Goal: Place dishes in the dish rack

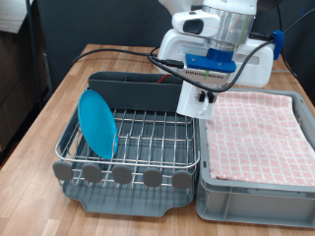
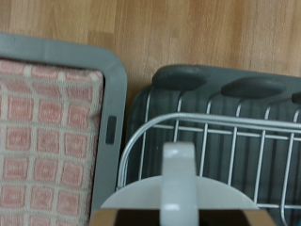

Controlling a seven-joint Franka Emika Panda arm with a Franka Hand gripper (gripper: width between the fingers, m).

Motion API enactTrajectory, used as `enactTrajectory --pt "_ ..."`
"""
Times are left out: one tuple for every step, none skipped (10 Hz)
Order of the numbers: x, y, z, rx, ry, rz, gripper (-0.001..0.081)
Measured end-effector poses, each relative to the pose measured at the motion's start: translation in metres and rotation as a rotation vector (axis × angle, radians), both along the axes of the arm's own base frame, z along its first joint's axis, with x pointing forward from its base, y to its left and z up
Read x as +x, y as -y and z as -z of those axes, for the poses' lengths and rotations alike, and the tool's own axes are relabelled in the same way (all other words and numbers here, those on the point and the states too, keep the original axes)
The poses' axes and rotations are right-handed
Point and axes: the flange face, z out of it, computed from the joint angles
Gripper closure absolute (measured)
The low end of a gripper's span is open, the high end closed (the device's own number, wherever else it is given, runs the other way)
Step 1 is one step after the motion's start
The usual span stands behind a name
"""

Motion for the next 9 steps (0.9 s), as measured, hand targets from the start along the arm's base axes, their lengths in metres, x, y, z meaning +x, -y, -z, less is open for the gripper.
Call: enactTrajectory --pt "0.008 0.0 0.002 0.019 0.004 0.006 0.0736" --pt "0.008 0.0 0.002 0.013 0.001 0.003 0.0736" --pt "0.008 -0.001 0.002 0.011 0.005 -0.001 0.0736" --pt "0.01 -0.003 0.002 0.012 0.016 -0.008 0.0736" --pt "0.014 -0.005 0.002 0.011 0.031 -0.016 0.0736" --pt "0.019 -0.008 0.001 0.011 0.043 -0.022 0.0736" --pt "0.025 -0.01 0.0 0.009 0.048 -0.025 0.0736" --pt "0.03 -0.012 -0.001 0.01 0.049 -0.025 0.0736" --pt "0.035 -0.014 -0.003 0.013 0.046 -0.022 0.0736"
